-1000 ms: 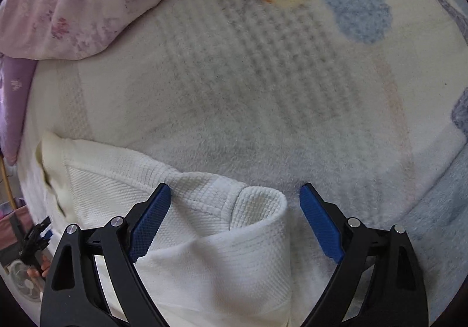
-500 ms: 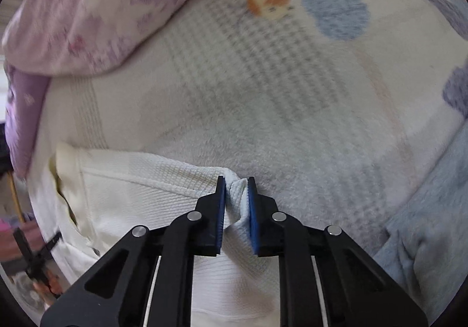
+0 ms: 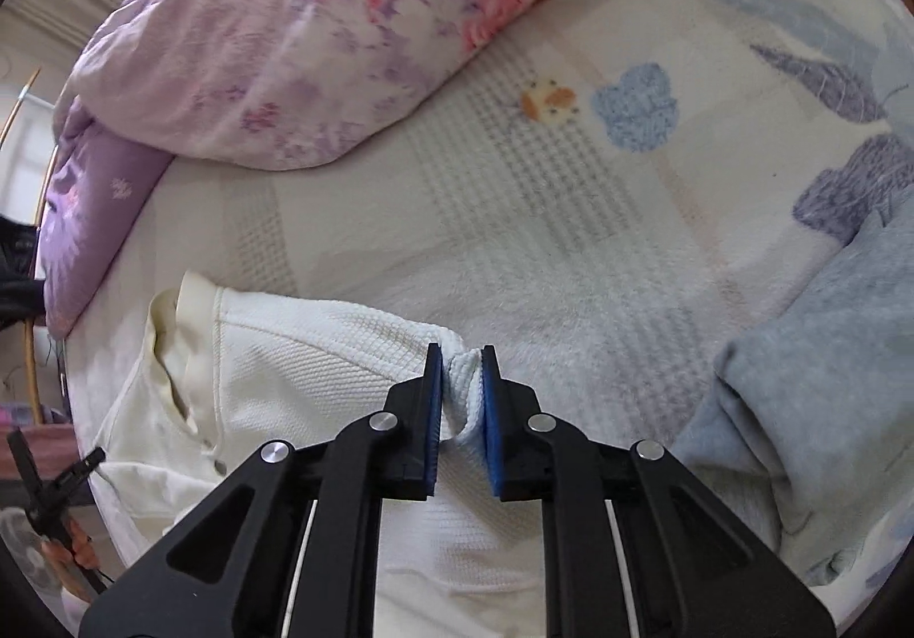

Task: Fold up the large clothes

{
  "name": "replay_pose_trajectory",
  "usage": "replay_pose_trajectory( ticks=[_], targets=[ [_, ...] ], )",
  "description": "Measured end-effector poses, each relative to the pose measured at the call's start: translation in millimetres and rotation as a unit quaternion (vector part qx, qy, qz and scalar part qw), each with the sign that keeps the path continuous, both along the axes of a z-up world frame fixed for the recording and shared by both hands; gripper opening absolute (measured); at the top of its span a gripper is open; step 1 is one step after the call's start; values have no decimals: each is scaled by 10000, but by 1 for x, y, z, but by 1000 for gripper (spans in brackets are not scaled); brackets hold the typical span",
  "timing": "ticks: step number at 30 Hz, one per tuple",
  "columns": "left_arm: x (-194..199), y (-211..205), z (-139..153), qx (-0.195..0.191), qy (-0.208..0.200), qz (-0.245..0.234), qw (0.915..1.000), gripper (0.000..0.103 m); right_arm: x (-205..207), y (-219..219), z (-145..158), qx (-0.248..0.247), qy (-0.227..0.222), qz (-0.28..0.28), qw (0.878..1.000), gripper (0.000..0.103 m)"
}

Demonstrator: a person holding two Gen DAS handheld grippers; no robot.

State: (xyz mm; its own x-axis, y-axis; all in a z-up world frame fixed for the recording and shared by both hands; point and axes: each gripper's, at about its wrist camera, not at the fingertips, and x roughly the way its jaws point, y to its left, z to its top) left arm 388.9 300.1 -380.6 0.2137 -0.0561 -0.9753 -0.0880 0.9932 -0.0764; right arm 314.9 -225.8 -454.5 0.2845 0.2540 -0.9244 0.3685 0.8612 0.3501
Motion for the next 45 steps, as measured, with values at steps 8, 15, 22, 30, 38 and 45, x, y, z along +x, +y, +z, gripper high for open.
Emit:
replay_pose_trajectory(
  ticks=[8, 15, 22, 30, 38, 45],
  targets=[
    [-18, 4, 34, 52, -168, -15, 9998, 7, -22, -2, 26, 69, -177, -78, 9998, 11],
    [-44, 1, 59, 102, -221, -87, 9997, 6, -46, 10, 56, -17, -336, -1, 9994, 11],
    [-79, 6, 79, 34, -108, 63, 9999, 6, -84, 21, 93, -228, -539, -23, 9983, 11],
    [-128, 14, 117, 305, -109, 71, 9994, 6, -135, 18, 134, -266, -621, -270, 9973, 11],
    [-205, 24, 149, 232, 88, 266, 9993, 5, -205, 34, 167, -623, -609, 88, 9962, 11],
    [-286, 25, 136, 135, 425, 462, 9979, 4, -285, 51, 151, -804, -301, 344, 9957, 11]
  ],
)
